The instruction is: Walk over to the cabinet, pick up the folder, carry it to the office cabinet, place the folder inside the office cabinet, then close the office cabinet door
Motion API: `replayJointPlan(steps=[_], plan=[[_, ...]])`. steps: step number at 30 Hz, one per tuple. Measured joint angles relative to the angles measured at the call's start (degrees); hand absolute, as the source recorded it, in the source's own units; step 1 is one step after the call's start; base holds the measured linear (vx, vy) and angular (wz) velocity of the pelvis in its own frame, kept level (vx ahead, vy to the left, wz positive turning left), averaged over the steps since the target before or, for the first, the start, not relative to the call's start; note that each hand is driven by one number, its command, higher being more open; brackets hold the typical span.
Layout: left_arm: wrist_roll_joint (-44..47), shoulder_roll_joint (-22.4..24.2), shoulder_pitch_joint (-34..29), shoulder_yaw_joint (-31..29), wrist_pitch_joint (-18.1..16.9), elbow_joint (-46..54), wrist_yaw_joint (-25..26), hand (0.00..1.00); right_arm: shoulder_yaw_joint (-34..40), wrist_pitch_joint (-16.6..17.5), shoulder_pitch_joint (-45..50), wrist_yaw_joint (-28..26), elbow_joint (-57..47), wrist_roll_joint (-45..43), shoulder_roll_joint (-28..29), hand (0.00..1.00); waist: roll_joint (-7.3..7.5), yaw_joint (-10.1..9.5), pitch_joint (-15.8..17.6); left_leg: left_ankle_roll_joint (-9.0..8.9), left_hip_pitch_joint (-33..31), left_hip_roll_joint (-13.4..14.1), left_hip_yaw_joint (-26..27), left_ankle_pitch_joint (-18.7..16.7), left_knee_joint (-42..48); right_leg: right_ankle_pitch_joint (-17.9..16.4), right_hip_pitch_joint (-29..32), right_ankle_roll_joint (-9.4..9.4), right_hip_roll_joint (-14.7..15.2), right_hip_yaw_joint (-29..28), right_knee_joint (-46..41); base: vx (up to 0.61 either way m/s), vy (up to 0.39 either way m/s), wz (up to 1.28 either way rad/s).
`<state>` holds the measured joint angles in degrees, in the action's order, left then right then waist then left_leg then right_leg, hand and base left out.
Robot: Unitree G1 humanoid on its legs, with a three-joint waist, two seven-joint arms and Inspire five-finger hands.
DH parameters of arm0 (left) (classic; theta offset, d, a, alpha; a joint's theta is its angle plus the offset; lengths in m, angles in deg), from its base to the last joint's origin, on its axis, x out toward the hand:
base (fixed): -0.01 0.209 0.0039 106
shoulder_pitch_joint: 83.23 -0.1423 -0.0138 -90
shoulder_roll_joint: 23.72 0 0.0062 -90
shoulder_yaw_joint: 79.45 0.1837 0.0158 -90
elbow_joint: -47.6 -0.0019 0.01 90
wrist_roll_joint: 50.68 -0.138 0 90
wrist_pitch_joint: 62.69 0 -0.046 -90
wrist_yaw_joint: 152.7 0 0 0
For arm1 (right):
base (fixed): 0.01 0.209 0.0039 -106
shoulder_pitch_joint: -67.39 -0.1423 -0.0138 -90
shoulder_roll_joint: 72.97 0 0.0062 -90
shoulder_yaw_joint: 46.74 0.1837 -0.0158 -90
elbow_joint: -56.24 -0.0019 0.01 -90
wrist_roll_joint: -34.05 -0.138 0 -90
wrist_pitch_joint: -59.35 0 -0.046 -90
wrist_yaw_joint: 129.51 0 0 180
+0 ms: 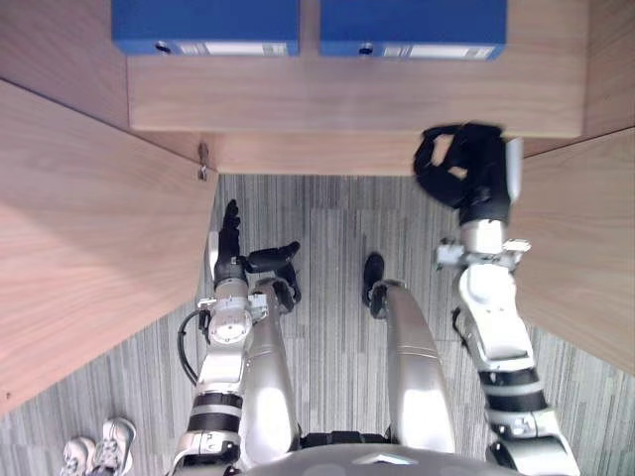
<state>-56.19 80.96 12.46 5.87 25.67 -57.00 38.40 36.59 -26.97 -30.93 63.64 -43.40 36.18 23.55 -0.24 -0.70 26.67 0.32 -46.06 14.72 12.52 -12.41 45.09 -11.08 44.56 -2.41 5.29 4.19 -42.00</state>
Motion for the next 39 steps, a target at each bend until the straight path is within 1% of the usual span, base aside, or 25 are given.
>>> replayJointPlan(steps=[1, 2, 4, 5, 6, 8, 9, 12, 13, 15, 16, 19, 22, 25, 28, 31, 33, 35, 39], plan=[[-0.3, 0.2, -0.5, 0.0, 0.1, -2.2, 0.0, 1.00, -2.4, 0.5, 2.7, -1.8, 1.1, 0.1, 1.4, 0.00, 0.55, 0.10, -1.1, -0.08, 2.6, 0.0, 0.6, -0.1, -1.3, 0.1, -2.5, -0.15, -0.1, -0.1, 1.6, 0.10, 0.018, -0.09], [-0.5, 0.3, -0.9, 0.0, 0.2, -3.1, 0.0, 1.00, -3.6, 0.9, 4.0, -2.5, 2.1, 0.1, 2.3, 0.00, 0.91, 0.15, -1.9, -0.12, 3.8, -0.1, 0.8, -0.1, -2.0, 0.2, -3.6, -0.24, -0.1, -0.2, 2.4, 0.12, 0.017, -0.07], [-1.0, 1.0, -2.9, 0.2, 0.5, -6.1, 0.0, 1.00, -6.4, 1.6, 8.6, -4.8, 7.4, 1.2, 5.4, 0.00, 1.66, 0.25, -4.4, -0.30, 9.3, -0.5, 1.6, -0.2, -5.3, 0.7, -9.4, -0.69, -0.2, -0.2, 6.4, 0.14, 0.027, -0.04], [-1.0, 1.2, -3.4, 0.6, 0.6, -6.6, 0.1, 1.00, -6.6, 1.6, 9.4, -5.2, 8.9, 2.4, 6.1, 0.00, 1.83, 0.24, -4.9, -0.34, 10.8, -0.7, 1.9, -0.2, -6.2, 0.8, -10.7, -0.76, -0.2, -0.3, 7.3, 0.16, 0.041, -0.08], [-1.4, 1.1, -4.8, 1.2, 0.6, -7.8, 0.3, 1.00, -6.8, 1.6, 11.0, -5.7, 12.4, 4.2, 7.5, 0.00, 2.13, 0.21, -6.3, -0.44, 13.4, -0.9, 2.6, -0.1, -8.1, 1.2, -13.2, -0.95, -0.2, -0.6, 9.4, 0.11, 0.026, -0.10], [-1.3, 1.2, -6.4, 1.8, 0.6, -9.6, 0.4, 1.00, -6.7, 1.5, 12.9, -5.7, 17.6, 7.0, 8.5, 0.00, 2.29, 0.23, -8.2, -0.80, 17.2, -1.3, 3.9, 0.3, -11.3, 2.2, -16.7, -1.22, -0.4, -1.2, 13.1, 0.14, 0.039, -0.18], [-1.3, 1.3, -6.8, 2.1, 0.6, -11.3, 0.6, 1.00, -6.1, 1.5, 14.0, -5.7, 21.2, 7.4, 8.9, 1.00, 2.26, 0.39, -9.6, -0.90, 19.2, -1.8, 4.5, 0.9, -13.6, 3.0, -18.6, -1.32, -0.4, -1.4, 15.7, 0.20, 0.044, -0.13], [-1.3, 1.1, -6.9, 2.2, 0.6, -16.3, 1.0, 1.00, -2.9, 1.0, 14.7, -5.4, 31.2, 9.1, 9.9, 1.00, 2.31, 0.95, -11.4, -1.58, 24.4, -3.3, 5.5, 3.3, -20.1, 5.4, -23.7, -1.54, -0.3, -1.4, 22.3, 0.15, 0.019, -0.02], [-1.3, 1.1, -6.8, 2.2, 0.5, -18.7, 1.1, 1.00, -0.8, 0.2, 14.4, -5.2, 36.9, 9.1, 9.9, 1.00, 2.20, 1.19, -12.7, -1.82, 26.5, -4.2, 5.7, 4.8, -23.7, 6.9, -25.9, -1.65, -0.2, -1.4, 26.0, 0.16, 0.015, -0.02], [-1.3, 1.0, -6.5, 2.2, 0.5, -21.0, 1.2, 1.00, 1.4, -0.6, 13.8, -4.4, 42.3, 9.1, 9.7, 1.00, 2.05, 1.31, -13.3, -2.13, 28.7, -5.1, 6.1, 6.5, -27.4, 8.5, -28.0, -1.72, -0.2, -1.4, 29.5, 0.12, 0.009, -0.02], [-1.3, 0.8, -6.4, 2.1, 0.5, -23.2, 1.3, 1.00, 3.4, -1.2, 13.0, -3.8, 47.3, 9.1, 9.5, 1.00, 1.97, 1.44, -13.6, -2.46, 31.2, -6.0, 6.5, 7.9, -30.7, 9.7, -30.3, -1.77, -0.2, -1.5, 32.4, 0.06, 0.012, -0.05], [-1.2, 0.3, -6.6, 1.9, 0.5, -26.9, 1.4, 1.00, 6.3, -1.9, 12.7, -3.0, 53.1, 9.0, 9.0, 1.00, 1.69, 1.64, -14.7, -2.88, 35.3, -6.8, 7.5, 10.0, -35.8, 11.3, -33.2, -1.55, -0.7, -2.1, 35.9, 0.07, -0.003, -0.13], [-1.2, -0.3, -6.8, 0.9, 0.5, -31.0, 1.5, 1.00, 10.5, -2.1, 11.3, -2.2, 57.5, 8.7, 9.1, 1.00, 1.36, 1.91, -16.1, -3.19, 39.0, -7.2, 8.2, 11.3, -39.5, 12.8, -36.2, -1.33, -1.2, -3.1, 39.0, 0.02, -0.013, -0.20], [-0.5, -0.2, -7.5, -0.5, 0.6, -35.2, 1.4, 1.00, 13.7, -2.6, 11.3, -1.5, 60.6, 6.5, 9.0, 1.00, 1.26, 1.96, -18.2, -3.02, 42.2, -7.8, 8.8, 12.0, -42.4, 13.7, -38.7, -1.30, -1.4, -4.0, 41.3, -0.02, -0.008, -0.17], [0.5, -0.3, -8.4, -1.5, 1.0, -37.7, 1.3, 1.00, 14.8, -3.2, 11.4, -1.2, 62.3, 4.5, 8.7, 1.00, 1.48, 2.02, -19.0, -2.93, 45.2, -8.9, 9.0, 12.5, -45.5, 14.1, -39.7, -1.53, -1.3, -5.4, 42.2, -0.05, 0.021, -0.22], [0.5, -0.6, -9.3, -1.6, 1.3, -39.4, 1.0, 1.00, 17.2, -3.6, 11.5, -1.2, 63.3, 4.3, 9.2, 1.00, 1.85, 2.03, -20.1, -2.78, 46.5, -9.7, 9.1, 12.9, -47.4, 14.6, -40.0, -1.81, -1.1, -6.4, 43.0, -0.03, 0.031, -0.20], [0.5, -0.7, -9.4, -1.6, 1.6, -39.8, 0.9, 1.00, 17.8, -3.7, 11.8, -1.3, 63.4, 4.2, 9.1, 1.00, 1.91, 2.04, -20.2, -2.73, 47.8, -10.1, 9.2, 12.9, -48.1, 14.8, -41.0, -1.94, -1.0, -7.1, 43.5, 0.00, 0.032, -0.17], [0.4, -0.8, -9.4, -1.6, 1.7, -40.1, 0.8, 1.00, 19.2, -3.7, 11.9, -1.3, 63.4, 2.2, 9.4, 1.00, 1.94, 2.02, -20.4, -2.74, 49.3, -10.4, 10.1, 12.9, -49.0, 14.8, -41.8, -1.96, -1.0, -7.8, 43.8, 0.02, 0.027, -0.20], [0.4, -0.8, -9.5, -1.5, 1.8, -41.0, 0.4, 1.00, 19.6, -3.6, 12.8, -1.4, 63.4, -2.2, 9.4, 1.00, 2.06, 2.17, -21.6, -2.65, 50.0, -10.7, 11.0, 12.9, -49.7, 14.8, -41.8, -2.04, -1.1, -8.9, 44.3, 0.04, 0.014, -0.16]])
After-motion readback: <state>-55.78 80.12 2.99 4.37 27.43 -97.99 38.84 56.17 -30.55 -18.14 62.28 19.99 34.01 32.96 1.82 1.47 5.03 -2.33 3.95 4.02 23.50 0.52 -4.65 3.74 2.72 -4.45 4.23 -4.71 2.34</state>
